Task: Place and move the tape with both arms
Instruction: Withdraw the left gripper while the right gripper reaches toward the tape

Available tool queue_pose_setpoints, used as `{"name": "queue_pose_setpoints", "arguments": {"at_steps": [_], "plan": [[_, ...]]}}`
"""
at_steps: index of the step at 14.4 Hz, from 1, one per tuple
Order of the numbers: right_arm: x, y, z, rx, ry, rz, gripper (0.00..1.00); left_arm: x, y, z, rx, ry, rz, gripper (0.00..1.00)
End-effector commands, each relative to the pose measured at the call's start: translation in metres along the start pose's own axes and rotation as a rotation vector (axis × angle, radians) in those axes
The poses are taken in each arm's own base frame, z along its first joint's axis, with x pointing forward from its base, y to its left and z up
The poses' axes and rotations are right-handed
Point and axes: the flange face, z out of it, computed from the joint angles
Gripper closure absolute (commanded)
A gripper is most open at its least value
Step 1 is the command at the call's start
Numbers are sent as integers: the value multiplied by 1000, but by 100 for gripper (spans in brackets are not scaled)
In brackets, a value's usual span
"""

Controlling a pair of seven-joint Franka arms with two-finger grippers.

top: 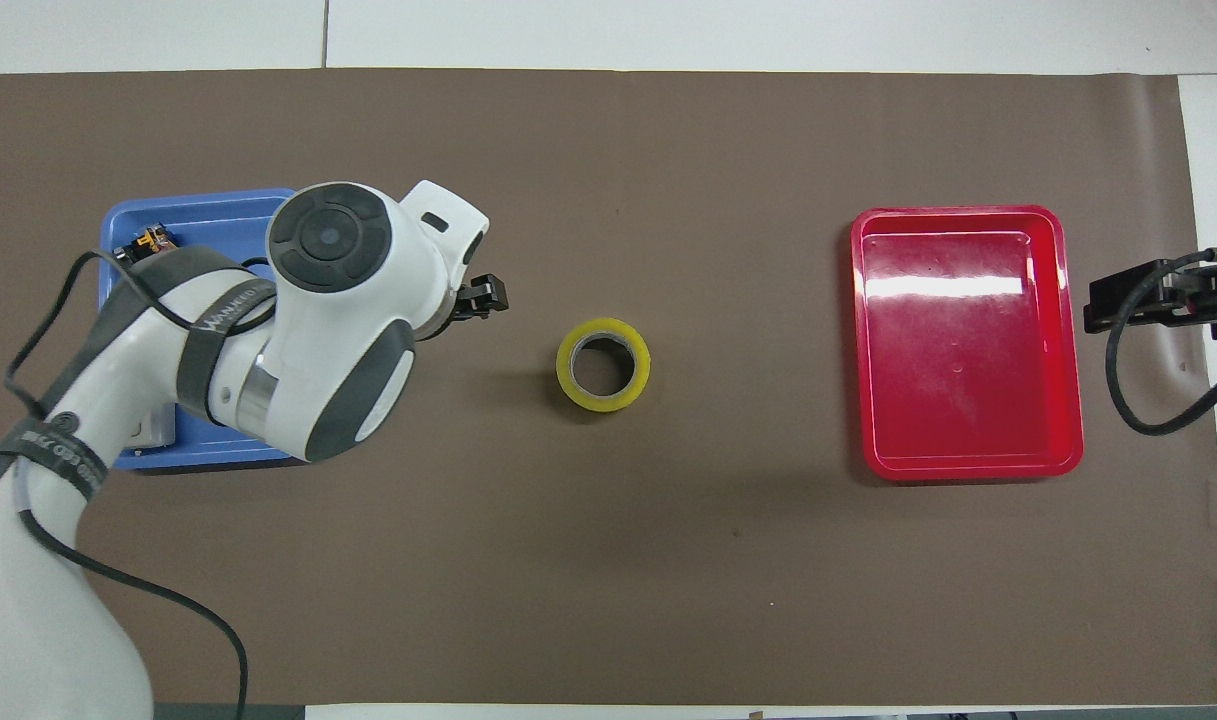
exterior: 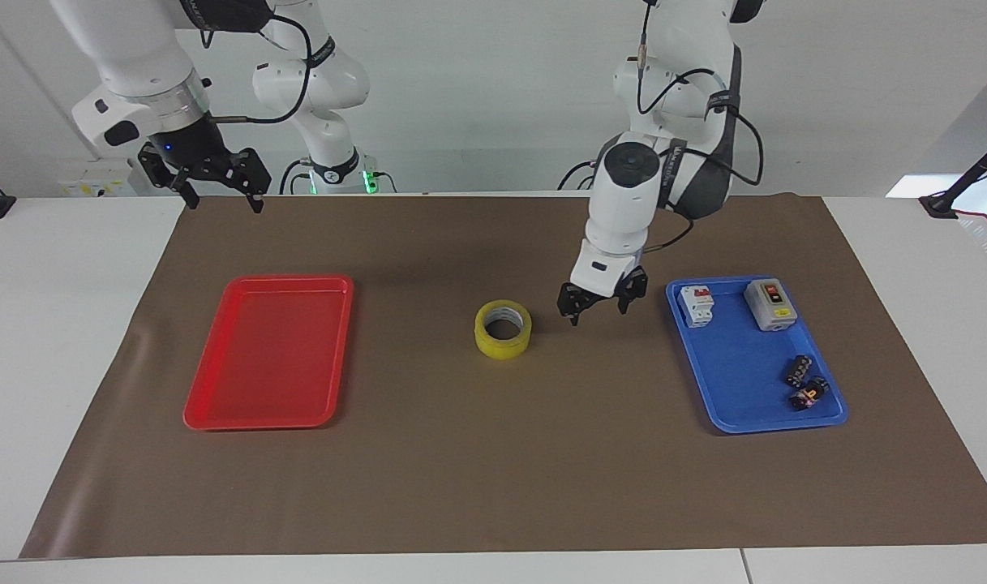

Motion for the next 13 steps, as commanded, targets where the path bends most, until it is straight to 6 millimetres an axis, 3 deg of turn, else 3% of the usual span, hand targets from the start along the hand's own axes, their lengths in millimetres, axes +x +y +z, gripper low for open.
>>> {"name": "queue_pose_setpoints", "arguments": {"at_steps": [1, 4, 7, 8, 11, 13], "plan": [[-4, -3, 2, 16, -4, -45, 0, 13, -60, -22, 17, -8, 59, 0], [-7, -55, 27, 22, 47, -142, 0, 39, -136, -50, -88, -8, 38, 0], [-4, -138, 78, 65, 73, -261, 0, 52, -189, -75, -102, -37, 82, 0], [-3, -177, 97, 63, 70, -297, 0, 55, -201, -83, -103, -42, 89, 0], [-6, -258, 144, 73, 98, -318, 0, 59, -229, -102, -117, -62, 62, 0], [-6, -290, 173, 84, 125, -321, 0, 59, -246, -114, -118, -77, 67, 0]]}}
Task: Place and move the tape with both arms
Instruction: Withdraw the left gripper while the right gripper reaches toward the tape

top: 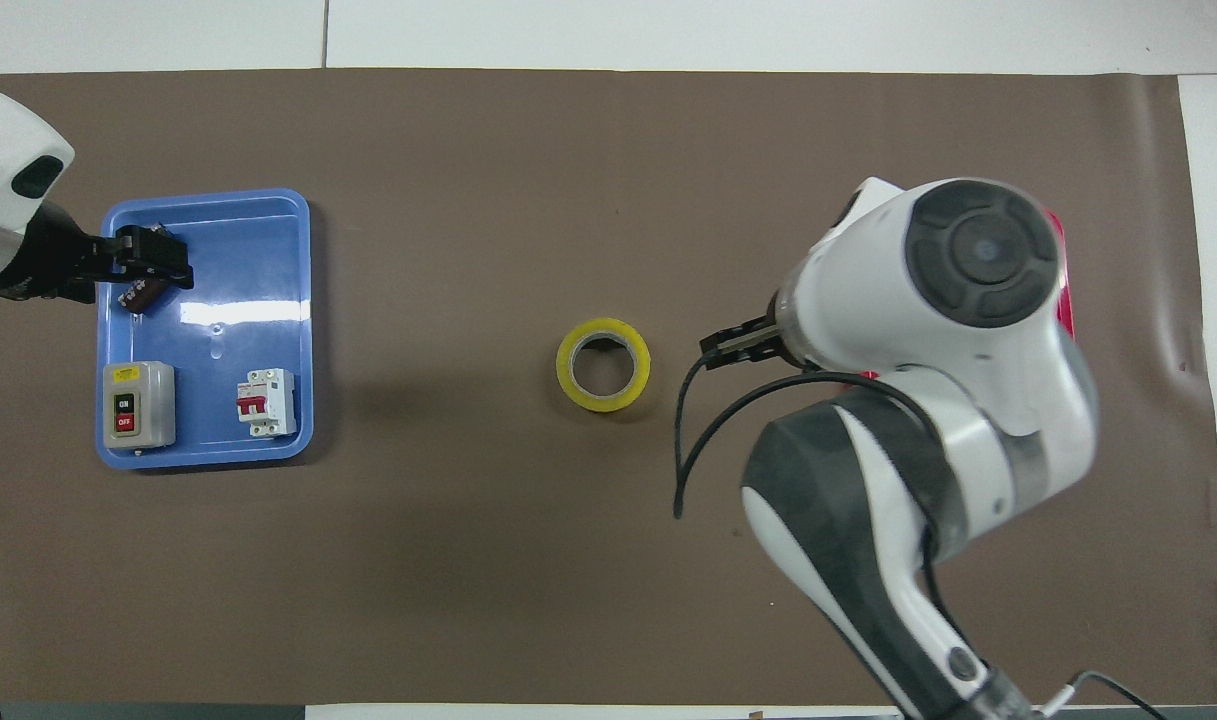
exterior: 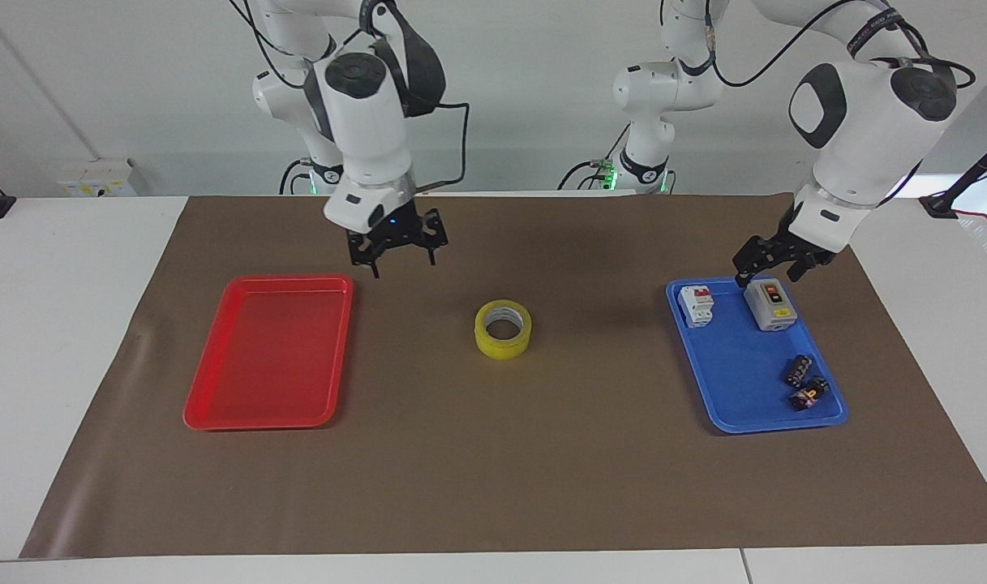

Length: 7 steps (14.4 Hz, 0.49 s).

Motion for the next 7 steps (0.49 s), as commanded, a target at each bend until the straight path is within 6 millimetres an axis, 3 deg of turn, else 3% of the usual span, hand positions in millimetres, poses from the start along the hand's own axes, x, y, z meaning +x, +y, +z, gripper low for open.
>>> {"name": "queue_pose_setpoints", "arguments": {"at_steps": [1, 6, 7], "plan": [[10, -17, 37, 19, 41, 16, 0, -3, -16, -19, -32, -35, 16, 0], [21, -66, 133, 26, 63, 15, 0, -16, -24, -35, -42, -41, 0, 0], [21, -69, 142, 27, 68, 10, 0, -23, -23, -37, -43, -50, -1, 0]]}}
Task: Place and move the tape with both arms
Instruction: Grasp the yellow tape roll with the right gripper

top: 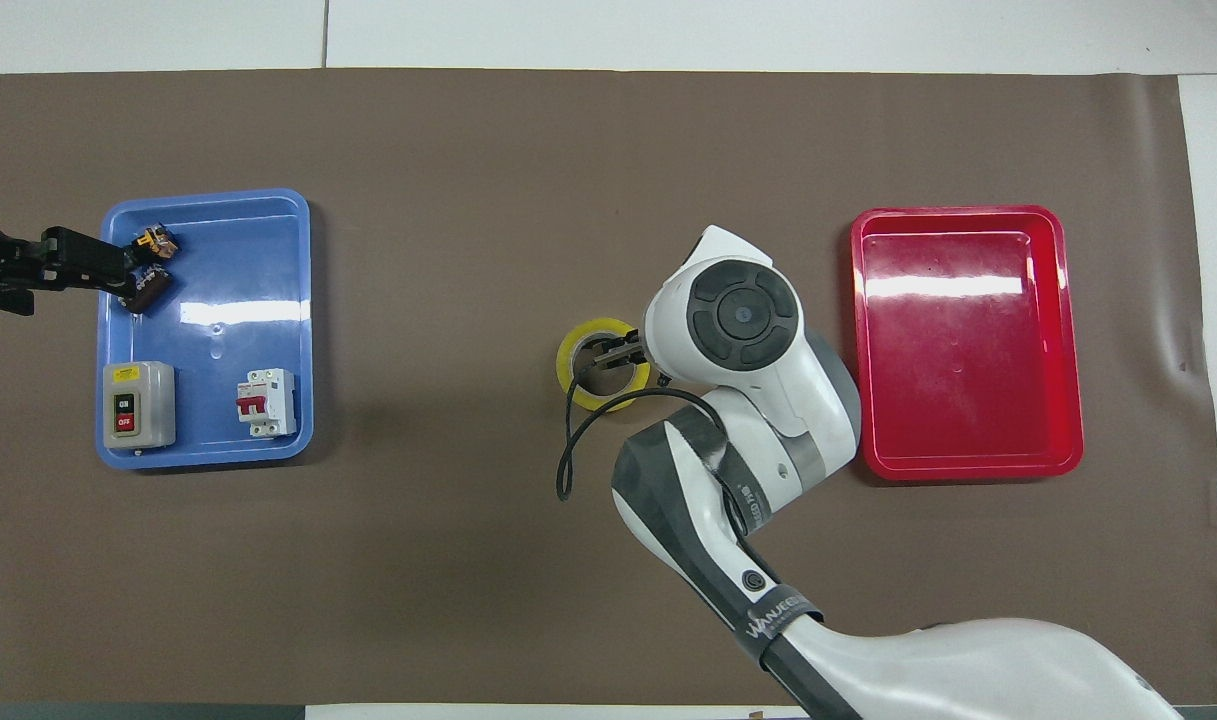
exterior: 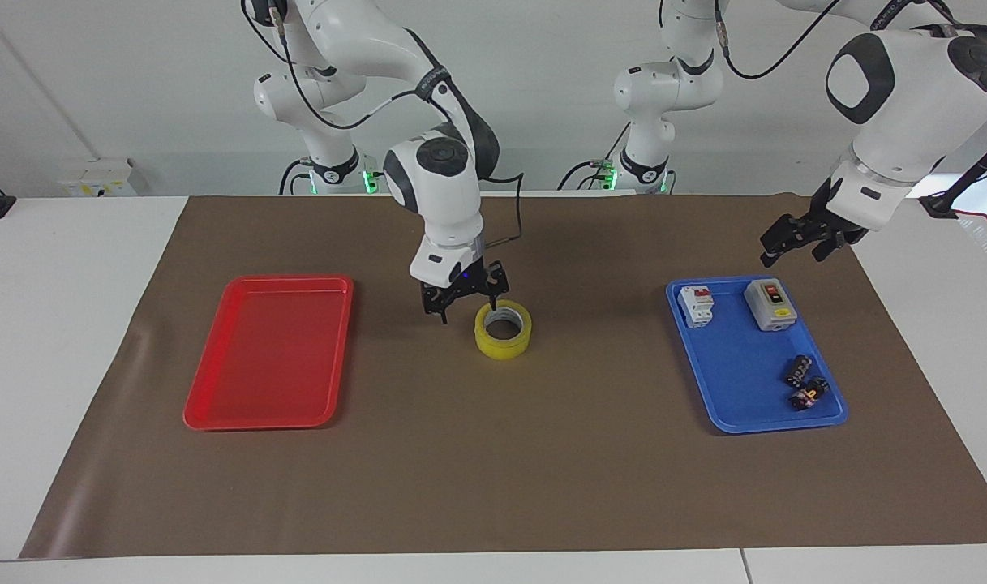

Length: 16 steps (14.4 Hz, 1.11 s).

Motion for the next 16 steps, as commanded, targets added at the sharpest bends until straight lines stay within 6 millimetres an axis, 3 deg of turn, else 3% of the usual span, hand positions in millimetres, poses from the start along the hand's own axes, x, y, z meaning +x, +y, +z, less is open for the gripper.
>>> {"name": "queue_pose_setpoints", "arguments": {"at_steps": [1, 5, 7, 8, 9, 11, 16], "plan": [[-1, -9, 30, 7, -1, 9, 0, -23, 0, -10, -30, -21, 5, 0], [-25, -11, 68, 1, -15, -31, 0, -27, 10, -9, -29, -16, 15, 0], [-28, -7, 73, 5, 3, -49, 2, -25, 16, -13, -29, -12, 23, 0], [-26, -7, 71, 7, 10, -52, 23, -24, 21, -14, -29, -9, 22, 0], [-25, -6, 71, 7, 14, -61, 53, -24, 25, -17, -29, -9, 23, 0], [-26, -7, 71, 8, 13, -67, 100, -24, 24, -23, -29, -2, 18, 0], [-24, -8, 68, 3, -9, -33, 100, -25, 24, -30, -30, 5, -17, 0]]}}
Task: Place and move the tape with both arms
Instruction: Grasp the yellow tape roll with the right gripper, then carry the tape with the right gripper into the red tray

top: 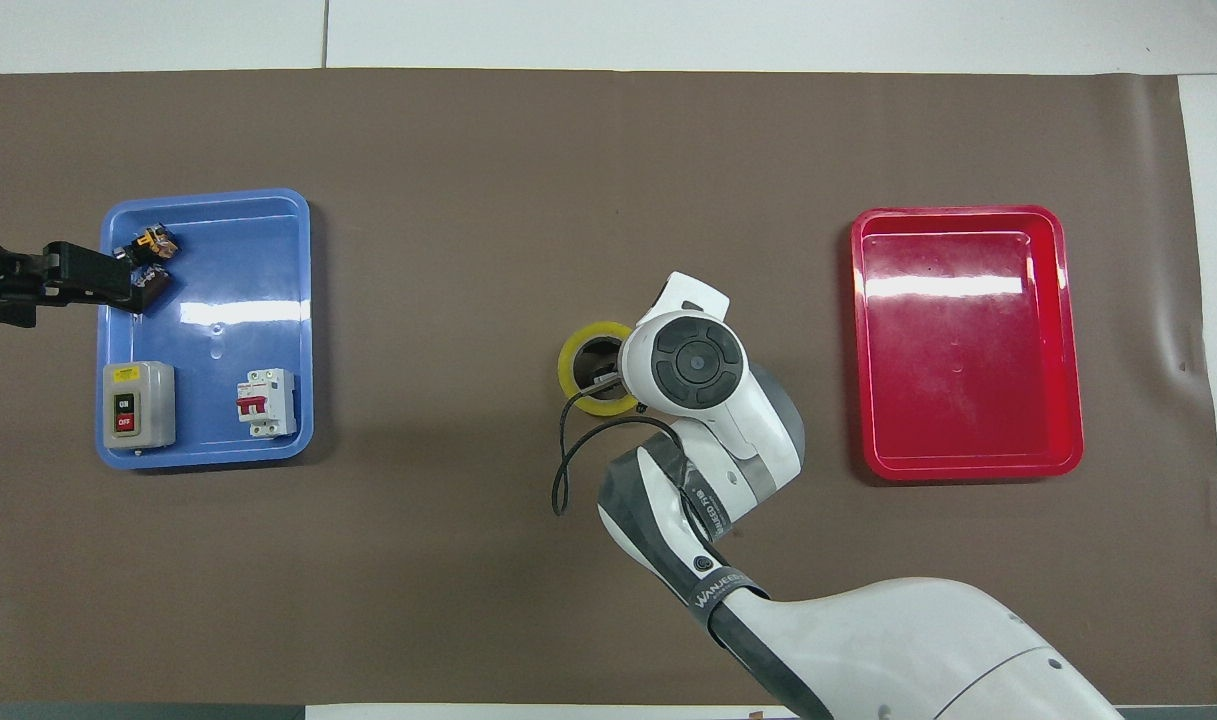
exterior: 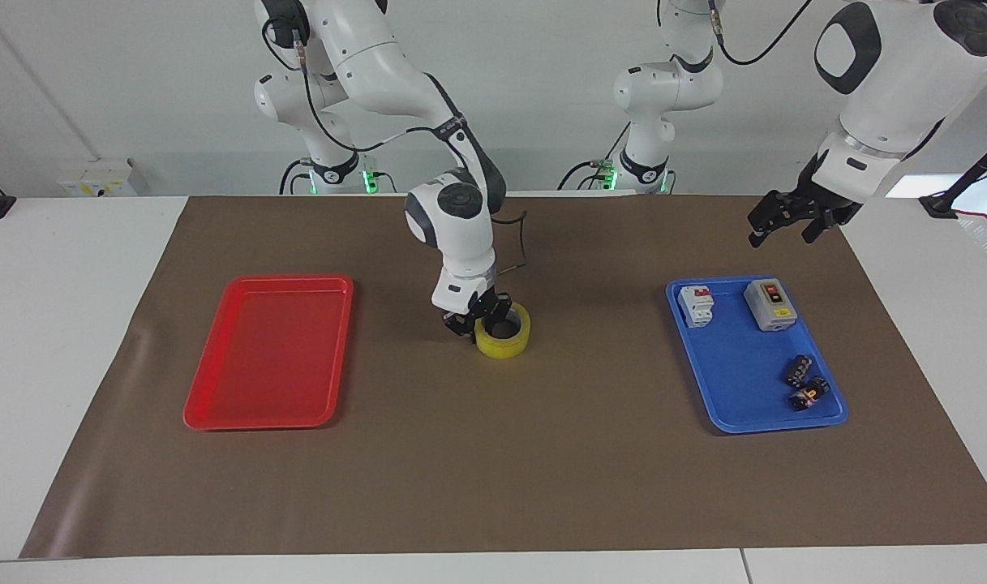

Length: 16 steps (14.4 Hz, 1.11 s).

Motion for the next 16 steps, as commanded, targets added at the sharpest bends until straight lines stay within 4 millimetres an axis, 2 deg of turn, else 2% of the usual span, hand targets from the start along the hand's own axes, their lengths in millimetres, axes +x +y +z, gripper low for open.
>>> {"name": "queue_pose_setpoints", "arguments": {"at_steps": [1, 3, 5, 7, 10, 12, 14, 16], "plan": [[1, -4, -6, 1, -35, 27, 100, -5, 2, -7, -24, -7, -45, 0], [18, -5, -33, -6, -59, 71, 100, -5, 3, -6, -24, -4, -42, 0], [39, 6, -84, -19, -87, 119, 100, -5, 2, -5, -24, -5, -36, 0], [48, 59, -128, -29, -91, 187, 100, -5, 3, -5, -24, -4, -35, 0], [43, 139, -162, -46, -141, 177, 100, -6, 2, -5, -24, -5, -38, 0], [36, 205, -173, -40, -173, 104, 100, -7, 1, -5, -23, -17, -38, 0], [26, 269, -171, -30, -194, 33, 100, -14, 0, -6, -17, -18, -33, 0], [13, 312, -166, -18, -200, -37, 100, -18, 0, -8, -10, -21, -32, 0]]}}
